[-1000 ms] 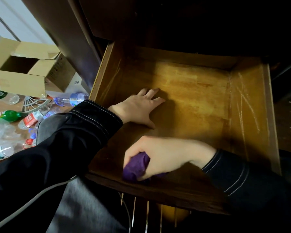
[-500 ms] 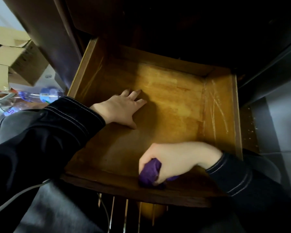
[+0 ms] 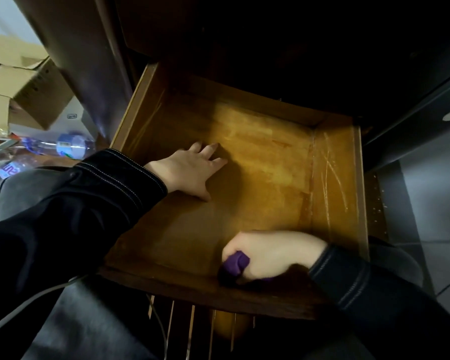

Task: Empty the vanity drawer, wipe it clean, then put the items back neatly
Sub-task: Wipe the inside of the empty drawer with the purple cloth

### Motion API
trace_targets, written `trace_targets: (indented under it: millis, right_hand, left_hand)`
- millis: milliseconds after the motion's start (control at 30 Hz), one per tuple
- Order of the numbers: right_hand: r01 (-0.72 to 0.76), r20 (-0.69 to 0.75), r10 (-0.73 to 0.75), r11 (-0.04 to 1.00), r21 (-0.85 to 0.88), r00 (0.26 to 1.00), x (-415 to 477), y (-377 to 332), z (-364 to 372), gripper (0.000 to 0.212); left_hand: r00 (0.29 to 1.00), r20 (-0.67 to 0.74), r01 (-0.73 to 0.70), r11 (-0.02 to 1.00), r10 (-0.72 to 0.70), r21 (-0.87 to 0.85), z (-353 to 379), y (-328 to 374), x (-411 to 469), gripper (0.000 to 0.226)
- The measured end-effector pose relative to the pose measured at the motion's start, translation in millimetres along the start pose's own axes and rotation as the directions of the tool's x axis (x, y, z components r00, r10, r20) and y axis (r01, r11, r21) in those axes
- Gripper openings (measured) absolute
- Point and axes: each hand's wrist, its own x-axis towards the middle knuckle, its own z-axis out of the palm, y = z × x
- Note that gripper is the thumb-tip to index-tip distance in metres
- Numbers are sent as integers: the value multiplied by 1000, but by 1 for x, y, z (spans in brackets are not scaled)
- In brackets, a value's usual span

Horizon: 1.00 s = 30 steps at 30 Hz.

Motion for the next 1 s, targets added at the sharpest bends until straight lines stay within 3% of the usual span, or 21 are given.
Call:
trace_targets:
  millis: [67,167,267,333,400,467,533,633,733,867,933,1000]
  right_hand:
    - [7,12,-7,1000,0,1000,-1,-1,-1,34]
    - [97,-43,-91,982,159,995,-22,6,-12,29]
    - [136,-116,-101,927,348,988,-36,13,-16,29]
    - [172,-281,-33,856,488,959,-41,19,-16,33]
    - [178,-438,117,797,576,891,-44,30,-15,45]
    - [165,-499,283,718,677,819,-44,38,-14,54]
    - [176,-511,377,646,743,772,-40,44,-13,51]
    - [222,-506,461,540,812,729,-34,45,-14,34]
    - [256,-521,495,508,823,695,-29,40,-15,36]
    - [368,-511,374,391,844,774,-32,32,-12,58]
    - [319,-554,387,522,791,738,-40,31,-9,52]
    - [149,-713,385,814,562,586,-51,40,-4,40]
  left_hand:
    - [1000,14,-7,999,7,-38,0,0,-1,105]
    - [999,2,-34,999,34,-36,-3,2,-2,94]
    - [976,-105,-212,940,191,-268,-13,9,-6,67]
    - [959,-170,-284,717,228,-637,-21,17,-10,45]
    - [958,-170,-251,388,230,-887,-28,24,-17,38]
    - [959,-147,-194,183,242,-964,-32,25,-23,50]
    - [949,-119,-150,88,291,-985,-33,24,-25,57]
    - [932,-71,-107,82,356,-991,-28,25,-24,55]
    - [946,-8,-32,69,324,-997,-20,30,-23,54]
    - [942,-7,-15,24,336,-1000,-18,32,-26,54]
    - [970,-38,-54,61,240,-997,-19,32,-24,50]
    - [984,-95,-117,139,151,-983,-20,34,-22,39]
